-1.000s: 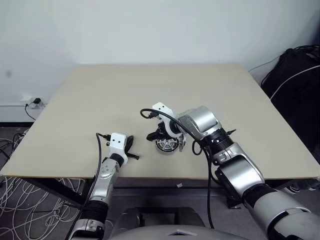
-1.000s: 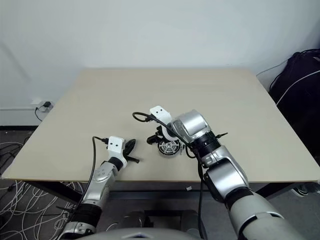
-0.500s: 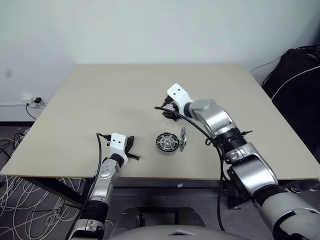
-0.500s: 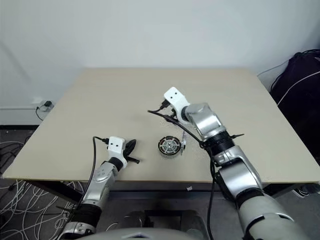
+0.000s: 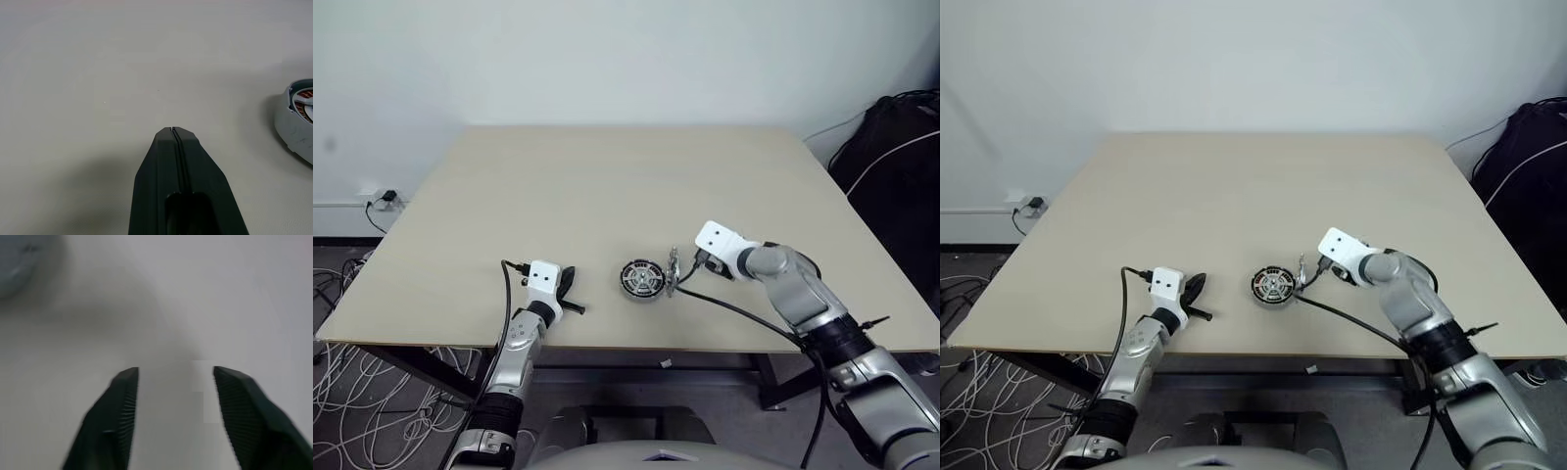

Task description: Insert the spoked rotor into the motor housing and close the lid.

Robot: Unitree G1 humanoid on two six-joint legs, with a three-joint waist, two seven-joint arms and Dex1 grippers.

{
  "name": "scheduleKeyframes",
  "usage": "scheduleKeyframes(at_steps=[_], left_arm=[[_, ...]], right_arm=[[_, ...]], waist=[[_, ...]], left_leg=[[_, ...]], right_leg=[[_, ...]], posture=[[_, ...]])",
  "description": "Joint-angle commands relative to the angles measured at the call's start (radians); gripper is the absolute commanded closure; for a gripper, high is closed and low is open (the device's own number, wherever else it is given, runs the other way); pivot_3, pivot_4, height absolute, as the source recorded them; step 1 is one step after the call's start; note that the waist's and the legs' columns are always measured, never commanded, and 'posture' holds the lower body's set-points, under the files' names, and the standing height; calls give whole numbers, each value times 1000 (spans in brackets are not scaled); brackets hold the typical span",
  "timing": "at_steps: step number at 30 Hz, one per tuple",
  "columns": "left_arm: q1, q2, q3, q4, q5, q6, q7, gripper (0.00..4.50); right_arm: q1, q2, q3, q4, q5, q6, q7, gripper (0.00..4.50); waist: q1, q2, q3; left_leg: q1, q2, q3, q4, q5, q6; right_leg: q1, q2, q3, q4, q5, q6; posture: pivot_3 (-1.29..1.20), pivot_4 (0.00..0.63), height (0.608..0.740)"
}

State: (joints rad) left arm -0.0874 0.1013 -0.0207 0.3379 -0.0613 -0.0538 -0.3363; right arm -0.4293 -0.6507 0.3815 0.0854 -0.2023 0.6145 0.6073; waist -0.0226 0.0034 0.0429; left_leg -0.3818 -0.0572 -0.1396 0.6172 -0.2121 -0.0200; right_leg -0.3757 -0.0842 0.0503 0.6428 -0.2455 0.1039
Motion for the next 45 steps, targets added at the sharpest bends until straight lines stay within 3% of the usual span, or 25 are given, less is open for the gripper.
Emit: scheduleKeyframes(at_steps=[1,6,14,22,35,45], left_arm=[[-15,2,-5,-29,-7,-12,-7,4500],[-15,3,-3,-30,-8,-11,-6,4500],[-13,4,0,-36,-8,-22,-6,4500],[-3,20,-6,-65,-11,-30,-35,4500],[6,61,-30,-108,-58,13,-168,4500],[12,80,-53,-116,-95,39,-272,4500]], right_arm=[[46,-27,-66,-116,35,10,42,2961],[155,-36,-129,-188,109,-54,93,4477],[279,70,-203,-227,250,-114,105,4477],[316,184,-230,-162,268,-191,22,4477],[266,254,-268,-118,318,-276,5,4477],[240,289,-233,-146,398,-195,97,4477]], waist=[[3,-1,0],[13,-2,1],[11,-4,2],[14,-5,3],[9,-4,3],[10,-4,3]], left_leg=[[0,0,0,0,0,0],[0,0,0,1,0,0],[0,0,0,2,-1,1],[0,0,0,4,-1,1],[0,0,0,4,-1,1],[0,0,0,3,-1,1]], right_leg=[[0,0,0,0,0,0],[1,0,0,-1,0,0],[2,0,0,-1,-1,-1],[0,0,-1,-1,-1,-2],[1,0,0,0,-2,-3],[0,0,0,0,-2,-4]], posture=[[0,0,740],[0,0,740],[0,0,740],[0,0,740],[0,0,740],[0,0,740]])
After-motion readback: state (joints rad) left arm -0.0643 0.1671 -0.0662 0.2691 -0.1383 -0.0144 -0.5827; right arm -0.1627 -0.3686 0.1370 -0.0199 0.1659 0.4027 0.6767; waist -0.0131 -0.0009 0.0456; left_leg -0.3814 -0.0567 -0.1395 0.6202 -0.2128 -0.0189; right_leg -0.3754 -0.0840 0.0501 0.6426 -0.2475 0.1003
